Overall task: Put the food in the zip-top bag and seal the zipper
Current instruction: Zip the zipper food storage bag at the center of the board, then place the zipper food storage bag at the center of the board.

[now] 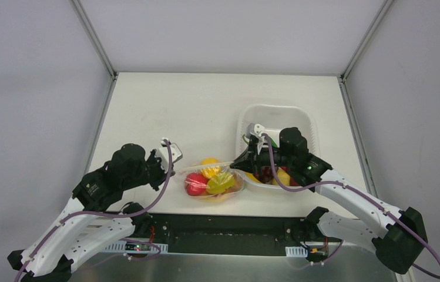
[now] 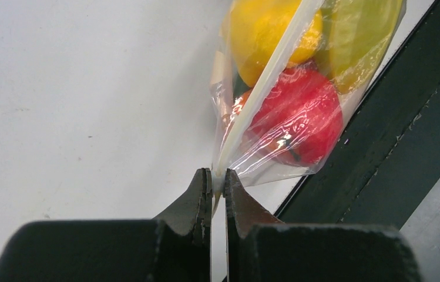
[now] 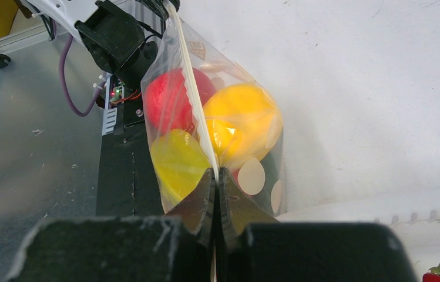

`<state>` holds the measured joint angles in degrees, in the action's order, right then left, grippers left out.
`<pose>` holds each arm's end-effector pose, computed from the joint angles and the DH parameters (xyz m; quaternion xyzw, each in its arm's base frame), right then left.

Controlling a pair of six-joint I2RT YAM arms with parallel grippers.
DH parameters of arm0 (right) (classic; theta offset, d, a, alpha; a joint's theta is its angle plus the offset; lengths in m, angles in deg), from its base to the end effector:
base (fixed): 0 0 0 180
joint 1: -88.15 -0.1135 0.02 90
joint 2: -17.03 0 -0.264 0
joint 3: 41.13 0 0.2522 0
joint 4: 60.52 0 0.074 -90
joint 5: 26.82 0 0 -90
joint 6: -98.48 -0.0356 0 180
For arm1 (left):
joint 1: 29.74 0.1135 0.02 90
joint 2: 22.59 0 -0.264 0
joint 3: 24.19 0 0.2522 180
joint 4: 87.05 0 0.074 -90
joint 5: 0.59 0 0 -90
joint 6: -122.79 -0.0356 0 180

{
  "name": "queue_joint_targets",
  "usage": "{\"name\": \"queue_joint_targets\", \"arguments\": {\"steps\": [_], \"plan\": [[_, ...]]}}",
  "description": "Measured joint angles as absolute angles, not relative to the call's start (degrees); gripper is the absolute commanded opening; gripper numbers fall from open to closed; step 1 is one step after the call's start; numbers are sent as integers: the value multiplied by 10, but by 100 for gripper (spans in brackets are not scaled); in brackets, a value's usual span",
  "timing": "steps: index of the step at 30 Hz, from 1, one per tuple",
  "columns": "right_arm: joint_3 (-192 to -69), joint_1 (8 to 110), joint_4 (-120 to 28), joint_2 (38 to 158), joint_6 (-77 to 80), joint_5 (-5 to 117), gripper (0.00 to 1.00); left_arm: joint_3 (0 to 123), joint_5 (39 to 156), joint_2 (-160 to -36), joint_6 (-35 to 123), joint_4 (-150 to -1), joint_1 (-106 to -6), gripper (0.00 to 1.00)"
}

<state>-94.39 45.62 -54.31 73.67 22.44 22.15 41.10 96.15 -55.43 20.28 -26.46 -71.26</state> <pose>0.1508 0.1700 0.3023 -0.5378 0.5231 0.4086 0.5198 0.0777 -0.0743 0.3404 0.4159 0.7492 -0.1773 0.4841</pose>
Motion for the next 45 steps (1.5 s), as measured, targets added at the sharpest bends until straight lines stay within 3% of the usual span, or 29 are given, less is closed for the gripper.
{"name": "queue_joint_targets", "arguments": {"steps": [2,4,6,7,8,13,20,30,34,37,41,45], "plan": [[-944,456,-543,737,224,222,0,411,954,-555,202,-260,-713,0],[-944,456,-544,737,224,221,0,411,951,-554,202,-259,-713,9],[-944,456,-547,737,221,221,0,411,949,-553,202,-260,-713,31],[-944,456,-548,738,220,220,0,411,947,-552,202,-260,-713,51],[-944,456,-550,738,218,220,0,411,943,-551,200,-259,-712,64],[-944,458,-577,752,195,218,0,411,899,-530,231,-270,-705,98],[-1001,457,-606,841,161,219,0,411,868,-495,286,-335,-705,99],[-1222,462,-577,998,212,261,0,413,813,-435,351,-388,-705,99],[-1222,452,-563,1009,251,260,18,412,794,-421,368,-391,-705,99],[-1190,405,-537,1009,286,260,52,412,784,-421,379,-392,-705,99],[-1144,323,-503,1009,300,245,63,412,776,-423,388,-401,-705,99],[-1108,306,-510,986,272,243,69,412,766,-433,395,-410,-705,99]]}}
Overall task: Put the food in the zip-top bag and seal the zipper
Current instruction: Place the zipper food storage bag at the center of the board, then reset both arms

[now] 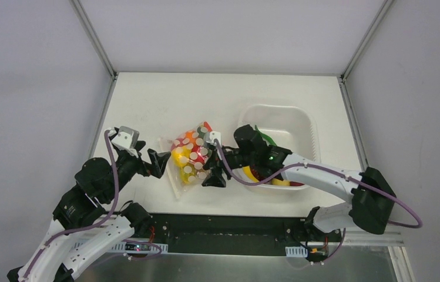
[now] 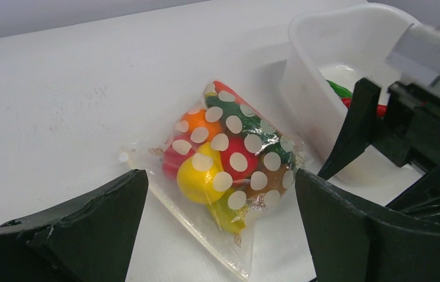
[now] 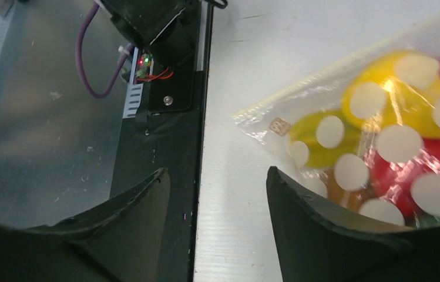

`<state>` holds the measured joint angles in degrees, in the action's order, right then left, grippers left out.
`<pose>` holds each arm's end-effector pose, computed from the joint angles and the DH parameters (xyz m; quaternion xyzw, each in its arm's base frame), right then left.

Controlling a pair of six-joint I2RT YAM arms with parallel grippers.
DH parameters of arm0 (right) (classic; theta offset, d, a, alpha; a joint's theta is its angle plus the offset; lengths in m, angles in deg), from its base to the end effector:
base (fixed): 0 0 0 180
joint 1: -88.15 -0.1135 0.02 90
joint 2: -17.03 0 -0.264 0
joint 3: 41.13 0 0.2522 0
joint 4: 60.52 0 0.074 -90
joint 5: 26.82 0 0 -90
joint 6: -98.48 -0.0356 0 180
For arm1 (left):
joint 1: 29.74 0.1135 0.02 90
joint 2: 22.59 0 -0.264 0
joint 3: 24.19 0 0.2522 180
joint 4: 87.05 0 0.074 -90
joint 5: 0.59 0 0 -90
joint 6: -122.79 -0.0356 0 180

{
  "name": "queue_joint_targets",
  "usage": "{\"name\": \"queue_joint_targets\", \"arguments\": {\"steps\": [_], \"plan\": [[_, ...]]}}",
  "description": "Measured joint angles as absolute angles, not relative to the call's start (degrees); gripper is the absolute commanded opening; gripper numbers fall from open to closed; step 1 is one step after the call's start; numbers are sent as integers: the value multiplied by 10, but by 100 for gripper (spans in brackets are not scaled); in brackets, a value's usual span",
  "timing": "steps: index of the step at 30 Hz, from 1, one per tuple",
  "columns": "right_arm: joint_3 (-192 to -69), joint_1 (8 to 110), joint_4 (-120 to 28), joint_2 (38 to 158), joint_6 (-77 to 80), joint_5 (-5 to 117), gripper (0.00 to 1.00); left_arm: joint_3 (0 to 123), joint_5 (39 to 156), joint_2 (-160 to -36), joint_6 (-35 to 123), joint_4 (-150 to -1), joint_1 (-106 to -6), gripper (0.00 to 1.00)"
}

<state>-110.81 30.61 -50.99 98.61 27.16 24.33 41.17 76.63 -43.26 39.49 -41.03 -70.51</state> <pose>0.1544 0.2844 0.2855 -0.6283 0.4975 0.4359 0.4096 0.0513 -0.0339 0.3815 0.1339 0.7024 -0.2067 0.6678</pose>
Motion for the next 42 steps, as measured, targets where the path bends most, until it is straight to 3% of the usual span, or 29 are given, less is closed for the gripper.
{"name": "queue_joint_targets", "arguments": {"steps": [2,7,13,15,19,26,29,42], "plan": [[-1083,312,-524,945,250,272,74,412,765,-442,398,-413,-705,99],[-1059,326,-565,867,187,368,75,412,756,-473,417,-413,-705,99],[-1057,376,-553,861,59,475,78,412,722,-548,469,-410,-705,99],[-1056,393,-537,858,25,515,94,412,707,-577,490,-402,-699,99],[-1030,446,-519,812,-10,591,99,412,671,-614,528,-373,-656,100],[-1028,646,-444,743,-48,667,100,414,677,-610,587,-341,-521,100],[-1028,698,-417,709,-57,684,100,420,661,-602,606,-327,-518,100],[-978,728,-347,566,-85,749,100,444,526,-584,692,-249,-517,100]]}}
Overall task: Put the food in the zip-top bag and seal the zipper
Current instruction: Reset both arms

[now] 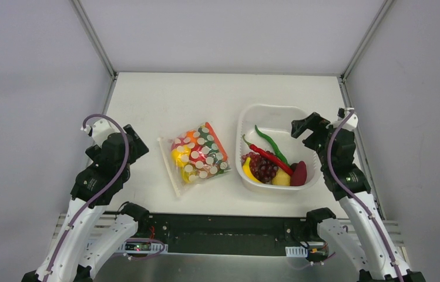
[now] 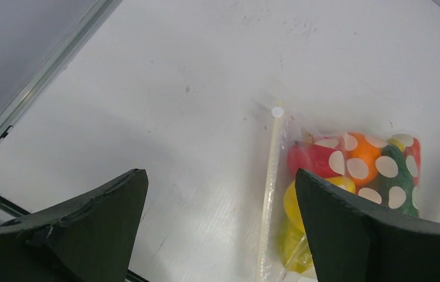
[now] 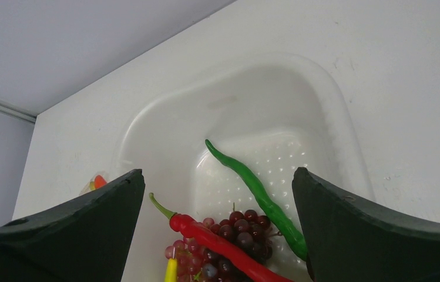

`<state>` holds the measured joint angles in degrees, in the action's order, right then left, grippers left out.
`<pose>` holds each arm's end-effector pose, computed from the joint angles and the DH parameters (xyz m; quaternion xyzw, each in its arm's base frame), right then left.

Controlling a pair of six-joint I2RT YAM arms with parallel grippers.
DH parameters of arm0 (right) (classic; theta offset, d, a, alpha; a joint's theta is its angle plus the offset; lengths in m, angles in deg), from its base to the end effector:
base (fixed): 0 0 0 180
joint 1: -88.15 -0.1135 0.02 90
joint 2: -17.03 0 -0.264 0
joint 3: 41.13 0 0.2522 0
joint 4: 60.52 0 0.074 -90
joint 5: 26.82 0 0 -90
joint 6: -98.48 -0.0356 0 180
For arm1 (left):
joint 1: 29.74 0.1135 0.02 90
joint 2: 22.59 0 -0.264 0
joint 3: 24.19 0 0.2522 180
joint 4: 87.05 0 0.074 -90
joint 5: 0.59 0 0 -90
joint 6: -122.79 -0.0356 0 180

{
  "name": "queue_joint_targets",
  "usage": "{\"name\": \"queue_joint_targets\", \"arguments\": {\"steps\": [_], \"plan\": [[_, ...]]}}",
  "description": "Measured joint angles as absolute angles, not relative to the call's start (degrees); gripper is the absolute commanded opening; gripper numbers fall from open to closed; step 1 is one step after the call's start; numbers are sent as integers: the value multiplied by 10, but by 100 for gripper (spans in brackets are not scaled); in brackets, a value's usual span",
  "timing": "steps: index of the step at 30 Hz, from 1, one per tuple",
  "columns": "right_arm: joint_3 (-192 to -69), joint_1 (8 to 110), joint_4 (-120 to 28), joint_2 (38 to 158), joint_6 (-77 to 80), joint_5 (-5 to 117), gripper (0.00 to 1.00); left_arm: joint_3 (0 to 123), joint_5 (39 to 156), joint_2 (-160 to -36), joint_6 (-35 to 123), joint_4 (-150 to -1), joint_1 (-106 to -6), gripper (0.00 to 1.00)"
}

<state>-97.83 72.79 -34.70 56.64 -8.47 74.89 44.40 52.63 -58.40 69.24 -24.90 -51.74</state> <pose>0.1613 0.0368 0.3394 0.0769 0.7539 0.1059 0.6438 0.1075 -0.0204 0.3542 -0.2610 0.7926 0.0038 0.5510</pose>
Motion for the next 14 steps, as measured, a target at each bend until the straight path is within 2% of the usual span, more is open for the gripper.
{"name": "queue_joint_targets", "arguments": {"steps": [14], "plan": [[-961,728,-326,540,-93,760,100,444,482,-583,694,-233,-518,100]]}}
